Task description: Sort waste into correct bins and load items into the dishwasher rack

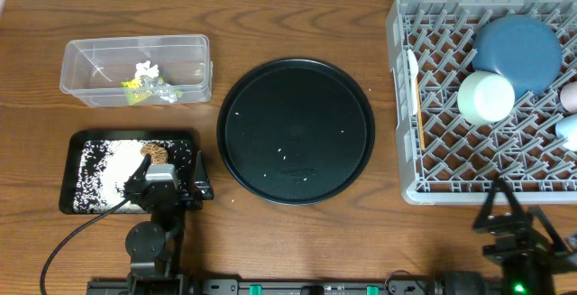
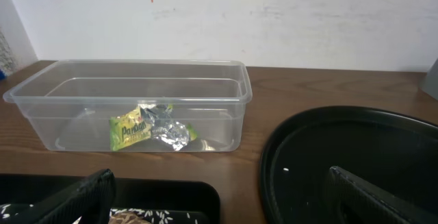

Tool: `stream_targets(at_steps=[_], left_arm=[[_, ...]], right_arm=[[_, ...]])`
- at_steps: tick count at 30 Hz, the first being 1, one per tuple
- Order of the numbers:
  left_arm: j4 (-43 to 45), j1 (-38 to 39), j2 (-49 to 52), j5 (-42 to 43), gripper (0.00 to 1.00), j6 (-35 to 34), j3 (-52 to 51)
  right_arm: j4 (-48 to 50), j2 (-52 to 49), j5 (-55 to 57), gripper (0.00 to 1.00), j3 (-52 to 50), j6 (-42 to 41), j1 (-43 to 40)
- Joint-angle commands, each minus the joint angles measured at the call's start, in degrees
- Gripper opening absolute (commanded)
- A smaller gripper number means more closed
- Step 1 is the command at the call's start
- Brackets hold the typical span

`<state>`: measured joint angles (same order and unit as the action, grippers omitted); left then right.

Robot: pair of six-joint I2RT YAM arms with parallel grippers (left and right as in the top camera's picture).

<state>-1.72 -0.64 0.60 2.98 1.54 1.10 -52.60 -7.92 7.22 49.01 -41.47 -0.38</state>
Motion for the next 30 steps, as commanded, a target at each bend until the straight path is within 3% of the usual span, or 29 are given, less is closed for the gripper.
stream_targets(at_steps=[1,10,21,27,30], left_arm=[[-2.3,-0.2,-0.4,-0.9,0.98,0.3,-0.9],[-2.3,-0.2,-0.4,-0.9,0.98,0.3,-0.9],[-2.3,-0.2,-0.4,-0.9,0.98,0.3,-0.9],[-2.3,-0.2,-0.4,-0.9,0.98,0.3,-0.9],[-2.3,-0.2,-0.4,-0.9,0.98,0.3,-0.9]], right_arm=[[1.9,4.9,-3.3,0.99,-6.3,6.4,-0.4],[6.8,7.6,-3.9,0.99,-17.2,3.5,-0.4],[32.5,7.6,-18.6,0.99,-35.6,31.5,-0.4],[47.8,7.6,-20.0,0.99,-47.3,30.1,-0.4],[49.7,7.6,-19.4,0.99,-48.7,31.5,-0.4]])
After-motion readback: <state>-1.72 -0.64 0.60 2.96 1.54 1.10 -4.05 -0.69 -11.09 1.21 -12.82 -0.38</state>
